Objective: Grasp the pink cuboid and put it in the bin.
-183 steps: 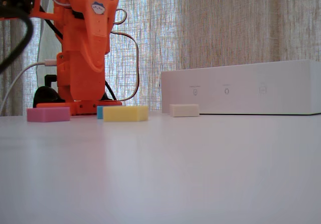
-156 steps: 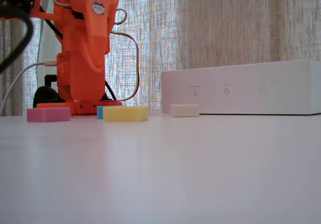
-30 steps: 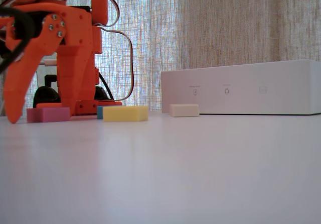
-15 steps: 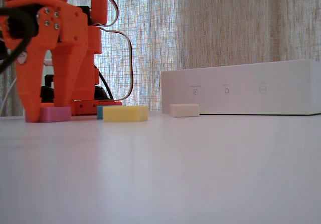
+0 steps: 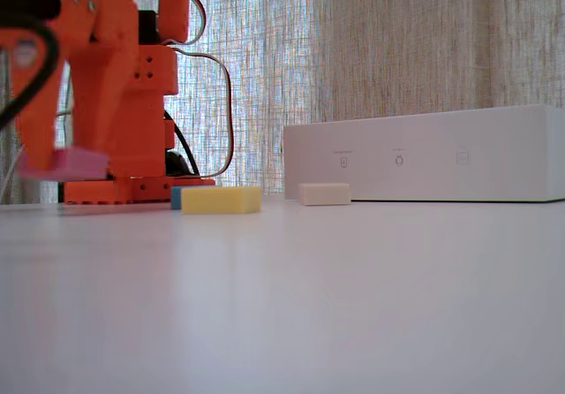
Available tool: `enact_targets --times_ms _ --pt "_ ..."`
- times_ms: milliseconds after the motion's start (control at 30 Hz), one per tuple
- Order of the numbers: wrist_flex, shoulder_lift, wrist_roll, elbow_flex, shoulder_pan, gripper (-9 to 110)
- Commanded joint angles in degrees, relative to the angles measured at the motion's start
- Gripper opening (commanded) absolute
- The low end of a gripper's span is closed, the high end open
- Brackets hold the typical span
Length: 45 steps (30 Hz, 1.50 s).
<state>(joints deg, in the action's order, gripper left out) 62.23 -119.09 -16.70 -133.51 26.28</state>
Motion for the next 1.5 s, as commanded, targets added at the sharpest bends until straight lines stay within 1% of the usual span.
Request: enact_targets --times_ms 0,133,267,333,433,533,633,700,867,1000,1067,1133,1233,1267,1300,1367,1467 --pt "-0.97 -8.00 3.69 6.68 -2.29 -8" --pt "-4.39 -16.35 9.32 11.78 -8.35 -8" --pt "-3.78 -23.20 16.61 18.02 -18.90 -8" --pt "-2.90 -25.40 21.18 19.86 -25.93 -8" --pt "-0.35 -27.33 24.79 20.57 -36.04 -8" --pt "3.52 -27.77 25.22 20.21 -44.47 -8" --pt "9.23 -27.33 31.82 18.81 -54.32 -8" --pt "10.72 -26.54 34.80 16.70 -59.50 -8" --pt "12.66 -23.91 39.29 10.02 -66.27 -8" --pt "8.79 -21.80 40.34 2.20 -66.27 -8" --pt "7.03 -21.01 40.34 -0.79 -66.18 -6" --pt "5.62 -20.65 40.25 -3.08 -66.53 1" --pt "4.31 -20.65 39.90 -4.57 -67.24 25" --pt "3.87 -20.74 39.90 -4.83 -67.50 31" --pt "3.34 -20.83 39.90 -4.92 -67.85 35" --pt "2.02 -21.09 39.90 -4.83 -67.85 38" --pt "-0.26 -21.53 39.90 -4.13 -68.03 38"
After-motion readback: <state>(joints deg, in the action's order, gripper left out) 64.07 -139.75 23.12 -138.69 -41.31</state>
